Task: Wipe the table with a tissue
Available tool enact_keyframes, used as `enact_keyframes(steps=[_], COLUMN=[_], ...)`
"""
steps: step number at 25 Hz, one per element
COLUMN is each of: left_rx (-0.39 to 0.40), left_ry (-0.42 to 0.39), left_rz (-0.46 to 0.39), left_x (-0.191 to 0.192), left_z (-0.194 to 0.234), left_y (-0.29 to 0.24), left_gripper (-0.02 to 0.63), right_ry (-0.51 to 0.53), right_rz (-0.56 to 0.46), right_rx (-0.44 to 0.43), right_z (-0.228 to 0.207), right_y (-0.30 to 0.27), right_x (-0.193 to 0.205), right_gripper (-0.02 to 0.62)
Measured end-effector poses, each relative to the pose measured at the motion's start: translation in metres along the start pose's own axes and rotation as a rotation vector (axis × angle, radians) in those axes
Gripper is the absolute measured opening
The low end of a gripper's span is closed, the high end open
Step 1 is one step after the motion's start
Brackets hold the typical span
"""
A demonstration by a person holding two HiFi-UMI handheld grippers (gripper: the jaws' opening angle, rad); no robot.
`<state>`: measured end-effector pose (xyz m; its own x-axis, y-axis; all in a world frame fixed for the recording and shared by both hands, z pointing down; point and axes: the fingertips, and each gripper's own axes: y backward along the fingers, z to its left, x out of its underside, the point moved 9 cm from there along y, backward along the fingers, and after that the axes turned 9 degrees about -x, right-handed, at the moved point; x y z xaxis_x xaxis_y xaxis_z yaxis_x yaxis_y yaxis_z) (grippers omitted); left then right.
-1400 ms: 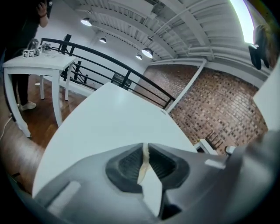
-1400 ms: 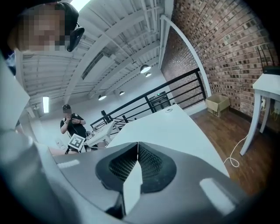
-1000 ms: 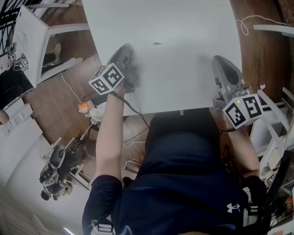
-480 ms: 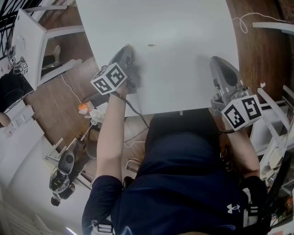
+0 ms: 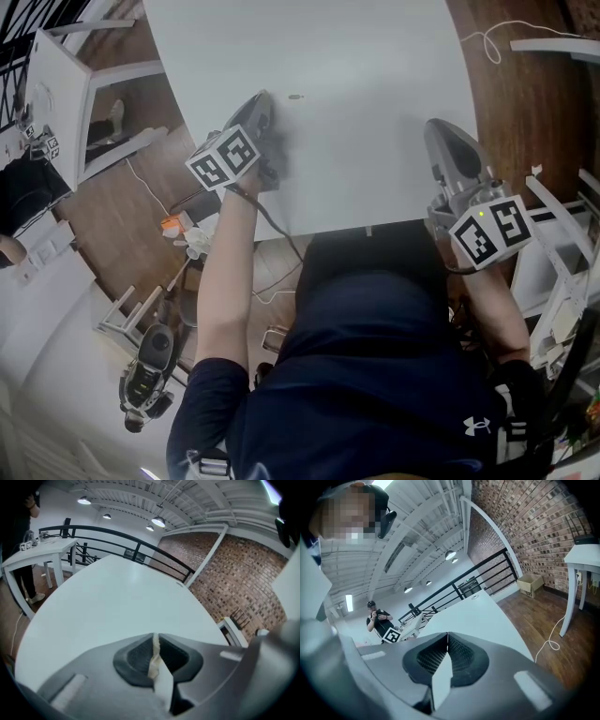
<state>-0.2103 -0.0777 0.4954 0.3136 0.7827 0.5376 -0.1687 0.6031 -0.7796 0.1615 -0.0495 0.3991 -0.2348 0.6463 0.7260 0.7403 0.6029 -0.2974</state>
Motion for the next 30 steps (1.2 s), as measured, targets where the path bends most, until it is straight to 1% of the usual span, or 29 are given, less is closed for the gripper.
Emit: enact_keyframes(steps=[6,12,19,25,28,30], left_rx=[0.003,-0.032,-0.043,-0.036,-0.048,-0.03], left_ry=[-0.016,-0.019,-0.008,0.002,0.004,0.009], left_rz=[0.017,0.031,0.035,0.034,0.027,0.032], left_x=[0.001,0.0,0.004,0.011,0.011,0.015], left_z=[-0.011,-0.023,-0.04,-0.059,-0.068,-0.076], left_y=[-0.007,-0.011,-0.013,-0.018,-0.017,-0.021], left_gripper=[0.034,0.034,0.034,0.034,0.034,0.034], right_ry=[-0.011,-0.016,-0.017,-0.015,-0.016,-0.015], right_rz=[-0.011,-0.017,-0.02,-0.018,-0.018,-0.019], right_rx=[0.015,0.023,0.012,0.007,0.006,0.005], right_z=[-0.006,-0.013,-0.012,-0.015,-0.013,-0.013], right_y=[0.006,0.008,0.002,0.003,0.004,0.004], right_x=[0.002,-0.005,-0.01,-0.01,-0.011,-0.011], right_gripper=[0.011,0.011,0.011,0.011,0.011,0.011])
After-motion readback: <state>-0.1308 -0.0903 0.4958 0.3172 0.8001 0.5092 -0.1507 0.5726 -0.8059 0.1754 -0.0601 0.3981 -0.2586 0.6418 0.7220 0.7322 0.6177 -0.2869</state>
